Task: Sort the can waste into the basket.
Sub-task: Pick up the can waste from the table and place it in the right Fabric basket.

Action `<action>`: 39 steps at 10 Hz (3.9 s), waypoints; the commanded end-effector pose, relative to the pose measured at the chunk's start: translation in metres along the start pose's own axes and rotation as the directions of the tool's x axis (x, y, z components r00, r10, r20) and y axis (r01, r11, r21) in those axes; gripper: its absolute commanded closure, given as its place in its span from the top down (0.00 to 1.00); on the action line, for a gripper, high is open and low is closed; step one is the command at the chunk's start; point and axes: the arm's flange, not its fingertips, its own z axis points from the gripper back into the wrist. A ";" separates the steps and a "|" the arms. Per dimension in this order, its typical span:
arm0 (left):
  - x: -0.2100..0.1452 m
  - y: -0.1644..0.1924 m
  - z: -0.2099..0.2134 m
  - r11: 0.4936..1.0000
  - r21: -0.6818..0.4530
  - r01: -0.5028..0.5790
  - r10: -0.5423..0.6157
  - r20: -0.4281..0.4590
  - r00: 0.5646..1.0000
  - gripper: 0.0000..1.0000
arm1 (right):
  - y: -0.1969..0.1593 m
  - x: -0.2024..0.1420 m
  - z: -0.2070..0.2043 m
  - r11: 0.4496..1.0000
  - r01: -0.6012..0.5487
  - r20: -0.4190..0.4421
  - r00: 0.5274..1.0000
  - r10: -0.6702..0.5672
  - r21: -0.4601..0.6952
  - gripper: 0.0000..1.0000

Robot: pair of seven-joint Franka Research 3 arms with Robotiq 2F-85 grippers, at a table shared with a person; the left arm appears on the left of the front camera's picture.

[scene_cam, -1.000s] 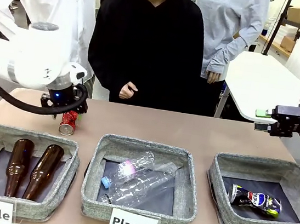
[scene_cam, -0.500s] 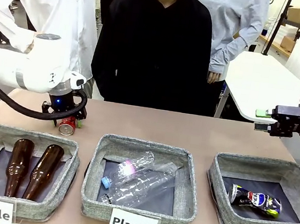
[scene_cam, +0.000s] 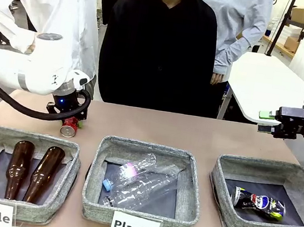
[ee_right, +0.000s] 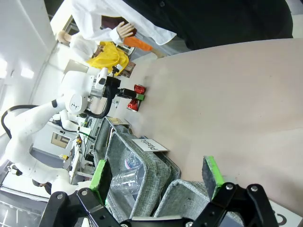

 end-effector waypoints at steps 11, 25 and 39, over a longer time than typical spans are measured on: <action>-0.114 0.039 0.187 0.828 -0.270 0.492 -0.452 0.200 0.869 0.00 | 0.001 0.000 0.001 1.000 -0.024 0.002 1.000 0.024 0.008 1.00; -0.209 -0.137 0.255 0.389 -0.010 0.921 -0.822 0.448 0.352 0.00 | 0.053 -0.011 0.051 0.984 -0.066 -0.252 0.967 0.023 -0.163 1.00; -0.271 -0.562 0.140 -0.104 -0.102 0.989 -0.846 0.531 -0.034 0.14 | 0.092 -0.056 0.267 0.910 -0.113 -0.073 0.993 0.092 -0.398 1.00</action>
